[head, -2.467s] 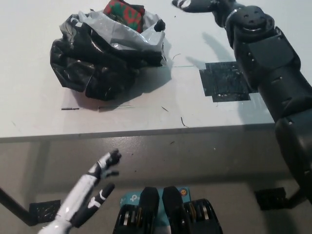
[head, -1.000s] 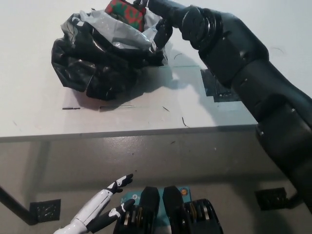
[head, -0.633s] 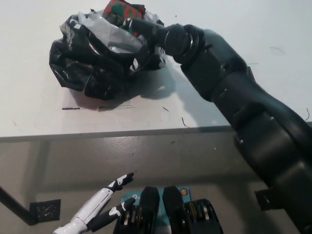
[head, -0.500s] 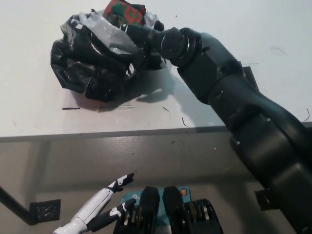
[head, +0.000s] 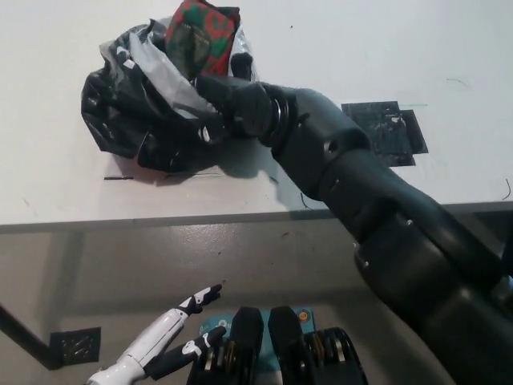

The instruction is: The robot uses its right hand to pick up a bag of coffee beans and puts it in the black plastic bag, then the robot grabs the top of the bag and lifts it.

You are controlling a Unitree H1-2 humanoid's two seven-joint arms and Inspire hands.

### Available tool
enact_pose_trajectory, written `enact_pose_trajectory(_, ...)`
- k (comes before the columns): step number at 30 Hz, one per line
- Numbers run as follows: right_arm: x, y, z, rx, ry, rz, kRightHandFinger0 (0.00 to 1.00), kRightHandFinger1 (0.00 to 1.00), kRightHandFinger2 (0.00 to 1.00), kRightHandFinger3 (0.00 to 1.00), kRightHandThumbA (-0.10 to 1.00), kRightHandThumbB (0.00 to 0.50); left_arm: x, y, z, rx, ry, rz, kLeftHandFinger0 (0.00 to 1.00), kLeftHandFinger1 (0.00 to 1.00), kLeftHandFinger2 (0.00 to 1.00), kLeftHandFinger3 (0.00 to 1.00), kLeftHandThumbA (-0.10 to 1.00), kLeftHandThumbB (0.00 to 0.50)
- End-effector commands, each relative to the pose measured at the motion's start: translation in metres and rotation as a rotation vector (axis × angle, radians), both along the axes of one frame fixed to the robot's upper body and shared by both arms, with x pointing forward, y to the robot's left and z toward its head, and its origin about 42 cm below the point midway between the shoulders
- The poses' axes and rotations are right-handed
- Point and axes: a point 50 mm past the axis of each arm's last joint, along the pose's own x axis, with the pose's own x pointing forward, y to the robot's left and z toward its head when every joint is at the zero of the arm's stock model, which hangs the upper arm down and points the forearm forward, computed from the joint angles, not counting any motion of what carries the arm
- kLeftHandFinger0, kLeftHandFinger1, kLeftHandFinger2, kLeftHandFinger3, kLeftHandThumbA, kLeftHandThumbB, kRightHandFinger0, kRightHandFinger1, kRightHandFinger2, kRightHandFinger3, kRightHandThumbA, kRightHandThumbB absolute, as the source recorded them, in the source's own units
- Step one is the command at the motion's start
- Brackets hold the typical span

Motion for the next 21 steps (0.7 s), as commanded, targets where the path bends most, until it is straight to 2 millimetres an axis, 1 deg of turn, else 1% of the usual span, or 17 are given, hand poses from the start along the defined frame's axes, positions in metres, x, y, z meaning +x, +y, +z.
enact_pose_trajectory(1, 0.014, -0.011, 0.084, 0.115, -0.480, -0.055, 0.06, 0.48, 0.88, 0.82, -0.10, 0.141, 0.013, 0.000, 0.019, 0.039, -0.058, -0.050, 1.00, 1.00, 1.00, 1.00, 0.91, 0.323)
enact_pose_trajectory(2, 0.014, -0.013, 0.087, 0.127, -0.499, -0.054, 0.05, 0.51, 0.82, 0.85, -0.10, 0.097, 0.013, 0.000, 0.019, 0.038, -0.061, -0.051, 1.00, 1.00, 1.00, 1.00, 0.90, 0.322)
enact_pose_trajectory(3, 0.015, -0.016, 0.090, 0.130, -0.514, -0.045, 0.09, 0.56, 0.83, 0.88, -0.10, 0.134, 0.013, -0.001, 0.018, 0.038, -0.059, -0.052, 1.00, 1.00, 1.00, 1.00, 0.90, 0.321)
enact_pose_trajectory(4, 0.016, -0.019, 0.093, 0.129, -0.532, -0.035, 0.11, 0.55, 0.84, 0.86, -0.10, 0.154, 0.013, -0.001, 0.018, 0.041, -0.060, -0.053, 0.99, 1.00, 1.00, 1.00, 0.90, 0.322)
enact_pose_trajectory(5, 0.018, -0.023, 0.101, 0.115, -0.553, -0.027, 0.11, 0.55, 0.89, 0.89, -0.10, 0.155, 0.013, -0.001, 0.017, 0.049, -0.076, -0.056, 0.96, 1.00, 1.00, 1.00, 0.91, 0.314)
enact_pose_trajectory(6, 0.018, -0.024, 0.102, 0.113, -0.556, -0.026, 0.11, 0.55, 0.89, 0.89, -0.10, 0.155, 0.013, -0.001, 0.017, 0.051, -0.080, -0.057, 0.96, 1.00, 1.00, 1.00, 0.91, 0.314)
enact_pose_trajectory(8, 0.018, -0.026, 0.108, 0.113, -0.582, -0.017, 0.09, 0.50, 0.82, 0.81, -0.10, 0.185, 0.012, -0.001, 0.017, 0.054, -0.076, -0.057, 0.95, 1.00, 1.00, 1.00, 0.92, 0.316)
enact_pose_trajectory(10, 0.018, -0.028, 0.117, 0.120, -0.621, -0.014, 0.02, 0.40, 0.70, 0.64, -0.10, 0.232, 0.011, -0.001, 0.017, 0.069, -0.075, -0.064, 0.96, 1.00, 1.00, 1.00, 0.93, 0.307)
enact_pose_trajectory(11, 0.018, -0.029, 0.120, 0.124, -0.633, -0.013, 0.00, 0.35, 0.65, 0.55, -0.10, 0.239, 0.011, -0.001, 0.017, 0.072, -0.075, -0.067, 0.96, 1.00, 1.00, 1.00, 0.93, 0.304)
enact_pose_trajectory(12, 0.018, -0.031, 0.125, 0.127, -0.657, -0.011, 0.00, 0.31, 0.62, 0.49, -0.10, 0.241, 0.011, -0.001, 0.017, 0.071, -0.075, -0.071, 0.96, 1.00, 1.00, 1.00, 0.93, 0.302)
enact_pose_trajectory(13, 0.018, -0.031, 0.126, 0.126, -0.668, -0.011, 0.00, 0.30, 0.63, 0.48, -0.10, 0.243, 0.011, -0.001, 0.017, 0.070, -0.075, -0.072, 0.96, 1.00, 1.00, 1.00, 0.93, 0.302)
enact_pose_trajectory(14, 0.018, -0.032, 0.132, 0.123, -0.683, -0.011, 0.00, 0.28, 0.65, 0.48, -0.10, 0.237, 0.010, -0.001, 0.017, 0.075, -0.080, -0.077, 0.95, 1.00, 1.00, 1.00, 0.93, 0.298)
enact_pose_trajectory(15, 0.019, -0.032, 0.140, 0.125, -0.690, -0.011, 0.00, 0.29, 0.69, 0.51, -0.10, 0.218, 0.010, -0.002, 0.017, 0.076, -0.079, -0.078, 0.95, 1.00, 1.00, 1.00, 0.93, 0.297)
enact_pose_trajectory(16, 0.018, -0.032, 0.151, 0.126, -0.714, -0.018, 0.00, 0.26, 0.70, 0.55, -0.10, 0.236, 0.010, -0.002, 0.018, 0.082, -0.080, -0.077, 0.96, 1.00, 1.00, 1.00, 0.93, 0.297)
enact_pose_trajectory(18, 0.017, -0.030, 0.164, 0.131, -0.745, -0.028, 0.00, 0.22, 0.70, 0.61, -0.10, 0.250, 0.010, -0.003, 0.018, 0.086, -0.081, -0.078, 0.97, 1.00, 1.00, 1.00, 0.93, 0.291)
enact_pose_trajectory(20, 0.016, -0.030, 0.178, 0.132, -0.762, -0.025, 0.00, 0.25, 0.73, 0.72, -0.10, 0.222, 0.011, -0.004, 0.018, 0.092, -0.086, -0.088, 0.97, 1.00, 1.00, 1.00, 0.93, 0.281)
enact_pose_trajectory(21, 0.015, -0.030, 0.184, 0.129, -0.778, -0.019, 0.00, 0.25, 0.74, 0.73, -0.10, 0.226, 0.011, -0.004, 0.018, 0.095, -0.089, -0.091, 0.97, 1.00, 1.00, 1.00, 0.93, 0.281)
